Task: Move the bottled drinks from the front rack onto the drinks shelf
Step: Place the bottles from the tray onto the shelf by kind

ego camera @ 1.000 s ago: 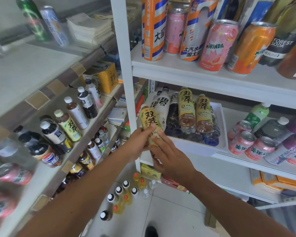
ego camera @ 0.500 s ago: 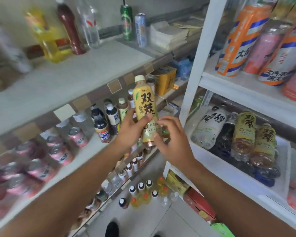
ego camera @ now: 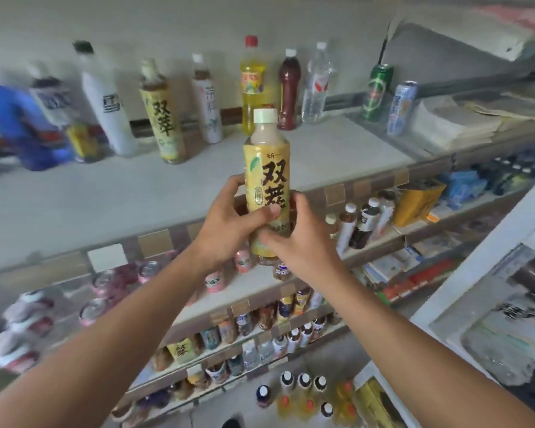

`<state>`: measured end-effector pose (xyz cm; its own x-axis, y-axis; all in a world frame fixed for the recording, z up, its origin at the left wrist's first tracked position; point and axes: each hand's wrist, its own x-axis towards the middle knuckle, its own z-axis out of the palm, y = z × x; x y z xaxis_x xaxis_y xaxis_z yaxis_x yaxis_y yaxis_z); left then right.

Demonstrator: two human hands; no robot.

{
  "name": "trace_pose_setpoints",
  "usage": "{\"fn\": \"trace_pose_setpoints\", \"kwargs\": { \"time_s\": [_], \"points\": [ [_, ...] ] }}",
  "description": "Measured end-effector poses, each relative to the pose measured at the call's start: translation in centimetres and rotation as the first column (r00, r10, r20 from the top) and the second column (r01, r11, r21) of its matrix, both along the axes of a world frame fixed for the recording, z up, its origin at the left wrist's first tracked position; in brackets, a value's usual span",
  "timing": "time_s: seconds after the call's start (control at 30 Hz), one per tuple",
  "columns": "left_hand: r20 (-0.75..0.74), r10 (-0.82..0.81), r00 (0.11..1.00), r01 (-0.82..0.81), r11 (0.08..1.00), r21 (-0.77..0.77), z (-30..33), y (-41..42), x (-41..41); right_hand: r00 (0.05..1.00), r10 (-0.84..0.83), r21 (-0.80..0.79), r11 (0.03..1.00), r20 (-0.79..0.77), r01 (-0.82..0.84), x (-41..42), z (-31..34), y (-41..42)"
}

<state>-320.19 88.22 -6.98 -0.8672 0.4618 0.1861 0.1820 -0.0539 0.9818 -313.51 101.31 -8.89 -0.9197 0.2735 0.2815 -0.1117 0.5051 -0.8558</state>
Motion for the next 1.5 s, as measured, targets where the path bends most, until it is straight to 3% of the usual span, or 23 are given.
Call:
{"fn": "trace_pose_setpoints", "kwargs": {
  "time_s": [0.27, 0.6, 0.7, 0.9, 1.03, 1.13, 1.27, 1.5],
  "points": [
    [-0.089, 0.161, 0.983, -0.162, 0.987, -0.007, 1.7, -5.9, -4.3, 0.999, 0.034, 0.039, 0.999, -0.012, -0.034, -6.6, 2.2, -5.7],
    [-0.108, 0.166, 0.98, -0.172, 0.984, -0.051, 2.9, -9.6, -10.8, 0.998, 0.052, 0.03, 0.998, -0.048, -0.051, -13.7, 3.7, -8.9],
    [-0.161, 0.179, 0.971, -0.201, 0.97, -0.134, 3.3, -10.5, -13.1, 0.997, 0.046, 0.023, 0.999, -0.068, -0.044, -16.3, 3.8, -9.3],
    [-0.287, 0.384, 0.878, -0.466, 0.823, -0.325, 1.4, -12.0, -16.9, 0.988, -0.075, 0.017, 0.997, -0.137, 0.078, -21.8, 2.9, -10.3],
    [-0.583, 0.287, 0.76, -0.642, 0.467, -0.608, -0.6, -12.9, -19.0, 0.986, -0.09, 0.057, 0.993, -0.14, 0.099, -24.4, 2.3, -10.6],
    [-0.62, 0.2, 0.759, -0.648, 0.324, -0.689, -1.0, -12.7, -19.6, 0.986, -0.088, 0.074, 0.992, -0.14, 0.099, -25.8, 1.8, -10.6],
    [-0.646, 0.155, 0.748, -0.662, 0.256, -0.705, -1.6, -12.5, -20.3, 0.987, -0.098, 0.065, 0.992, -0.128, 0.107, -27.4, 0.6, -10.6],
    [-0.64, 0.165, 0.75, -0.659, 0.264, -0.704, -2.0, -12.2, -21.0, 0.99, -0.067, 0.055, 0.996, -0.121, 0.074, -29.1, 0.3, -11.3]
  ]
}}
